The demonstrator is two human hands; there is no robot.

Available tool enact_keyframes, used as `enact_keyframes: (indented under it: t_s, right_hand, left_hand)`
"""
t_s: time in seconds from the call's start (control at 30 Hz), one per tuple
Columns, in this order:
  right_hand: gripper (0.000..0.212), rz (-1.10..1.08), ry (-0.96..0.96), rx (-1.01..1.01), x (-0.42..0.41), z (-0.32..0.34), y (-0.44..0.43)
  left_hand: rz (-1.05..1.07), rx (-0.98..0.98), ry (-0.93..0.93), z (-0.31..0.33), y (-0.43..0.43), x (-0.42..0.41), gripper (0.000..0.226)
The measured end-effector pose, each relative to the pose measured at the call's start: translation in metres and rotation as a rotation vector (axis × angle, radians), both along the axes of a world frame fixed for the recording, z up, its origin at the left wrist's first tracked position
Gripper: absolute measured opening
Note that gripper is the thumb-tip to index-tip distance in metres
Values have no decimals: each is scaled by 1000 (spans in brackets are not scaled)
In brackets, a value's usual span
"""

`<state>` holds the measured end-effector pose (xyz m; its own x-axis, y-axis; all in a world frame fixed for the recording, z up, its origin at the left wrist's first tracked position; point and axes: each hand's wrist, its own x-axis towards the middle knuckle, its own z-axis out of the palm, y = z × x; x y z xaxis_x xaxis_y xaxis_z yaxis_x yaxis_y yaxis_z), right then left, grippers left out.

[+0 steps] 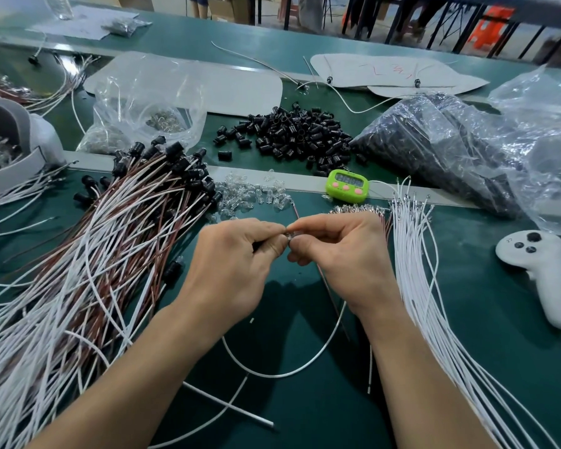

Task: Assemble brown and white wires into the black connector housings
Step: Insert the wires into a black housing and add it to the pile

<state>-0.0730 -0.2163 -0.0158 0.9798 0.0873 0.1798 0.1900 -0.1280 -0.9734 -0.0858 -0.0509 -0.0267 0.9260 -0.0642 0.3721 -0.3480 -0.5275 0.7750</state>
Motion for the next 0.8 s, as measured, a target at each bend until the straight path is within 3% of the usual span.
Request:
enact_keyframes:
  t_s: [0.57,0.8]
  right_hand:
    - [26,-22,0,-188,2,-3,-7]
    - [29,77,48,-104,5,0,-13]
  left_hand:
    - [-46,119,-17,-3,4,1,17]
    - [-43,80,1,-3,1,-3,15]
